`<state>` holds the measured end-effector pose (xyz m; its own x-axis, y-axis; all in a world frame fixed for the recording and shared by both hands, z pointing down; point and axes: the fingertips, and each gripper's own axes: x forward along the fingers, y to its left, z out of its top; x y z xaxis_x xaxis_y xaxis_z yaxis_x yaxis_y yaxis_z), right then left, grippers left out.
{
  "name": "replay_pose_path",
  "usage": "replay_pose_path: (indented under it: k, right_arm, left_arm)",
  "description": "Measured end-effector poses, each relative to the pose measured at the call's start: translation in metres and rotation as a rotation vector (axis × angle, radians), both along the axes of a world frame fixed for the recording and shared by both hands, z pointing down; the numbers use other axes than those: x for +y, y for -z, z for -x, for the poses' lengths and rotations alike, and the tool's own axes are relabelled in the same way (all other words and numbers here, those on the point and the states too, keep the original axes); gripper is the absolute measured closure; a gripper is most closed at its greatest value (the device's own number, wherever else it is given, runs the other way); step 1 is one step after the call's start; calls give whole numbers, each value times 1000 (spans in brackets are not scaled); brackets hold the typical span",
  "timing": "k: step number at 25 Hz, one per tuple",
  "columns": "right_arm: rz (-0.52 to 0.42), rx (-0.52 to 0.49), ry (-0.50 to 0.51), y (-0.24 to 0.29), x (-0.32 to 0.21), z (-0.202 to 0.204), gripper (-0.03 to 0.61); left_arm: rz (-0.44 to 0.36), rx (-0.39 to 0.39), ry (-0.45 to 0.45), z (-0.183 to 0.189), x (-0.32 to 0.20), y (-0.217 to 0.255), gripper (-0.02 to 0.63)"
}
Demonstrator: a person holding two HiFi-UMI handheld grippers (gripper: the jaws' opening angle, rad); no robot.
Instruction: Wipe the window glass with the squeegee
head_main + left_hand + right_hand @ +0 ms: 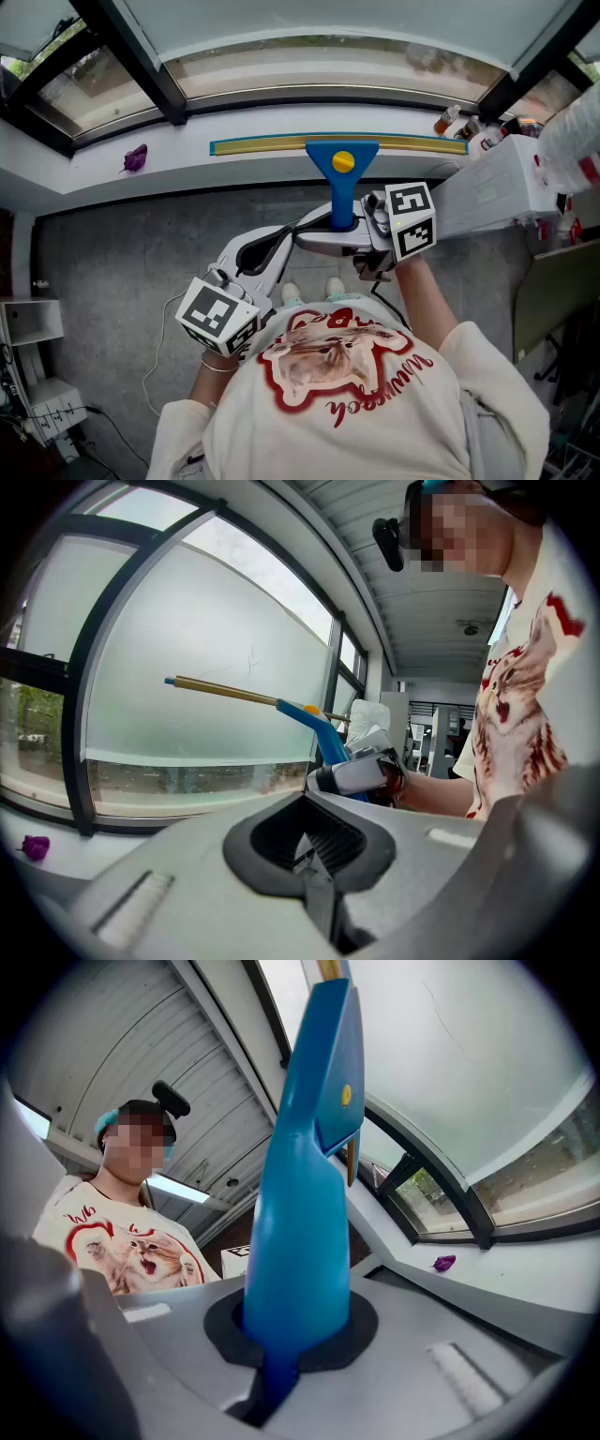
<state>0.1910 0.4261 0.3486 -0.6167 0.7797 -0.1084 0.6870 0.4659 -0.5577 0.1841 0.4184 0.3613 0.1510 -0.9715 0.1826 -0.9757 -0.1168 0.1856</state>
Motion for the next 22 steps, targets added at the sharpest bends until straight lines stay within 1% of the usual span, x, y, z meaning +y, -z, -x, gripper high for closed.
replay_pose_path:
  k: [6,12,16,22]
  right_arm:
    - [2,-2,0,1,0,1,555]
    - [0,-3,-4,0,0,1,555]
    - [9,-4,-6,0,4,8,554]
    - [6,-4,-22,-9,1,13,554]
  left_arm:
    - [12,-4,3,1,-1,6,609]
    - [2,-2,-5,1,-1,2,609]
    - [7,8,-11,8,4,4,609]
    - [26,11,-57,14,0,-4,609]
